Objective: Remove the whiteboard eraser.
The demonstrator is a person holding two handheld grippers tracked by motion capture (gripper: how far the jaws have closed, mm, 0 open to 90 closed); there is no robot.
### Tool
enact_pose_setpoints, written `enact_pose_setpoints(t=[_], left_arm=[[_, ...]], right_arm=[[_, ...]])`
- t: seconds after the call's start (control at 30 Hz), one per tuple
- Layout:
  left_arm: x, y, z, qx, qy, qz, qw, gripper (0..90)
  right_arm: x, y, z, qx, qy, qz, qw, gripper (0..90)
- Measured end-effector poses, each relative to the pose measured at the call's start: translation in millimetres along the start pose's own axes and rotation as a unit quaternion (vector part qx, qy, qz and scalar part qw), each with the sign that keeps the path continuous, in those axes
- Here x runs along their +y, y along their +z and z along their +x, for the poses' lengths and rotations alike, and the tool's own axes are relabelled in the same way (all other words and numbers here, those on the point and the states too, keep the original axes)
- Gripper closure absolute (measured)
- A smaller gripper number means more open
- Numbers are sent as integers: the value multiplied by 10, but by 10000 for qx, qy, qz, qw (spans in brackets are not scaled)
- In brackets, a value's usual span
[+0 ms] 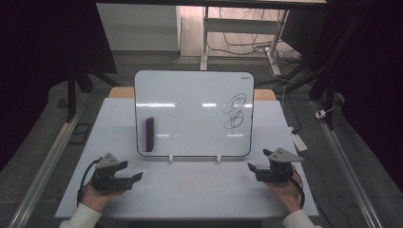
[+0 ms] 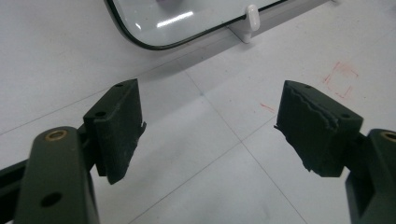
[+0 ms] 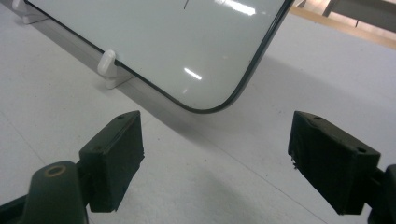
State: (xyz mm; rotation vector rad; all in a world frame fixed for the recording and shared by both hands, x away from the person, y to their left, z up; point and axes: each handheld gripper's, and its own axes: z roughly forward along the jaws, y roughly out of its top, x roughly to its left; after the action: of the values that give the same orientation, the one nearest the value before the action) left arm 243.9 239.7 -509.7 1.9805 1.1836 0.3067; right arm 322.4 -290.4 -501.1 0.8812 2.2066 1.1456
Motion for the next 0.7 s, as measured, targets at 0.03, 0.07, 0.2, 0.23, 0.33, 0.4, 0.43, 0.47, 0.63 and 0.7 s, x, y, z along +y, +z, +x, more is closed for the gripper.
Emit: enact_pose_setpoints(t=[0.03,0.07,0.2,0.23,0.33,0.4,0.43,0.47,0.63,0.7], left_arm=[[-1,0,-2,4,-1,2,10000,238],[2,6,1,21,-12,17,10000,240],[2,16,8,35,-34,35,10000,244],[3,15,9,44,-37,35,10000,247],[6,2,11,49,-58,-3,10000,252],[12,-14,1,47,-58,-36,10000,253],[15,-21,-3,38,-48,-50,10000,253],[25,-38,-16,26,-29,-84,10000,252],[113,-113,-63,-53,34,-247,9997,257],[202,-168,-105,-60,49,-410,9991,257]], right_arm=[[-3,-6,7,-15,-1,-25,10000,182],[-6,-8,6,-16,-7,-50,10000,186],[-29,14,-7,26,70,-11,10000,181],[-33,17,-6,9,65,-12,10000,183],[-35,18,-6,-14,54,-8,10000,182],[-36,15,-6,-17,70,0,10000,181],[-35,12,-6,-22,75,1,10000,180],[-34,10,-5,-22,91,-5,10000,181],[-24,-8,-5,-61,107,-78,9999,190],[-24,-10,1,-47,114,-89,9999,190]])
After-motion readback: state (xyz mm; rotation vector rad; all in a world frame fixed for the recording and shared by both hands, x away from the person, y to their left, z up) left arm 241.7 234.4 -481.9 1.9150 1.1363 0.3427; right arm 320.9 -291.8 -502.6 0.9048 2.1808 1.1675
